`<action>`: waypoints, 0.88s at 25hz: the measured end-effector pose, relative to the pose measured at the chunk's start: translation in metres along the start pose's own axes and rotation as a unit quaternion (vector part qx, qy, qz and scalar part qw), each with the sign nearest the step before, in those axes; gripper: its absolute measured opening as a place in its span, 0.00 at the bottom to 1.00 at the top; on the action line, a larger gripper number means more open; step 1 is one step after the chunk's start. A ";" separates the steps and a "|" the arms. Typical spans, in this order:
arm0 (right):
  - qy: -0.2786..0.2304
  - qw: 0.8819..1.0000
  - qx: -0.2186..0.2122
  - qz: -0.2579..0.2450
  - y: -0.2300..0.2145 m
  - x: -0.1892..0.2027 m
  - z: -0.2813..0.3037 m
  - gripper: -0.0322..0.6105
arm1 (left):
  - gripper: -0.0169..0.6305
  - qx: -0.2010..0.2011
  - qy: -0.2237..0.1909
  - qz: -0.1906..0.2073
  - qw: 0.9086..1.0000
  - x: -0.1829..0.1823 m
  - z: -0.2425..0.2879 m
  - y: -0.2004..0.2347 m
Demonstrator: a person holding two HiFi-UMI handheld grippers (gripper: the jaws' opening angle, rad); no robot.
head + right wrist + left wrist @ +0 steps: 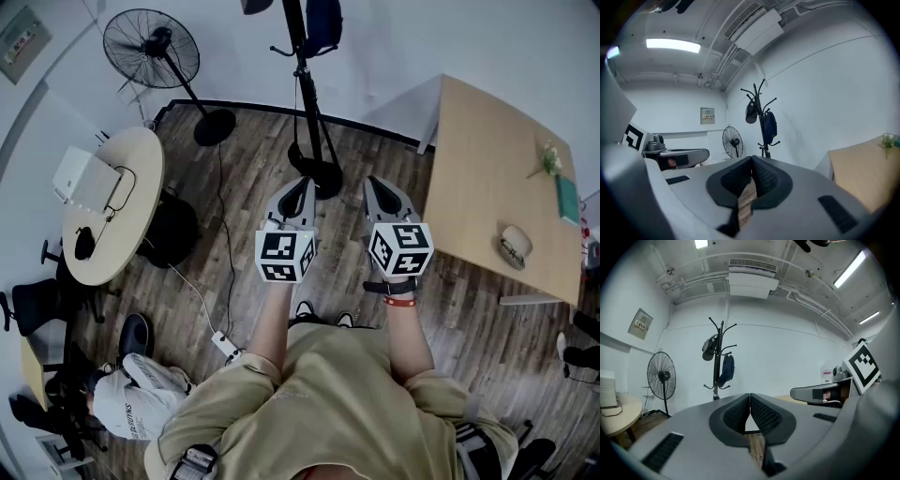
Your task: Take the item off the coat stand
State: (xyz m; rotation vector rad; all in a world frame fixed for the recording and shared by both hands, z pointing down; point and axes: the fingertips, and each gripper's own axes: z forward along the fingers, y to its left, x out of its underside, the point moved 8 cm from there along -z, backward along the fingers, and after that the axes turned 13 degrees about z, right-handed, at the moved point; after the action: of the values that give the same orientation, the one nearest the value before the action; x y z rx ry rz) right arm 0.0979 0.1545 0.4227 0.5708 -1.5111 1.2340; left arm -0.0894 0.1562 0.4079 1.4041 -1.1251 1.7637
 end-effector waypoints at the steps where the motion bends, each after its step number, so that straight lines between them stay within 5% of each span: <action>1: -0.003 1.000 -0.002 0.005 -0.004 0.001 -0.002 0.08 | 0.06 -0.001 0.001 -0.002 1.000 0.002 0.001 -0.004; 10: 0.002 0.999 0.005 0.037 -0.024 0.003 0.008 0.08 | 0.06 0.000 0.011 -0.011 1.000 0.008 0.019 -0.012; 22: 0.014 0.999 -0.009 0.032 -0.041 -0.023 0.124 0.08 | 0.06 0.005 -0.001 -0.020 1.000 0.012 0.117 0.053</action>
State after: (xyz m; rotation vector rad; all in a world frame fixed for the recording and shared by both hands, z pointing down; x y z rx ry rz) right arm 0.0878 0.0224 0.4287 0.4944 -1.5261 1.2714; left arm -0.0854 0.0273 0.4158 1.4259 -1.0837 1.7434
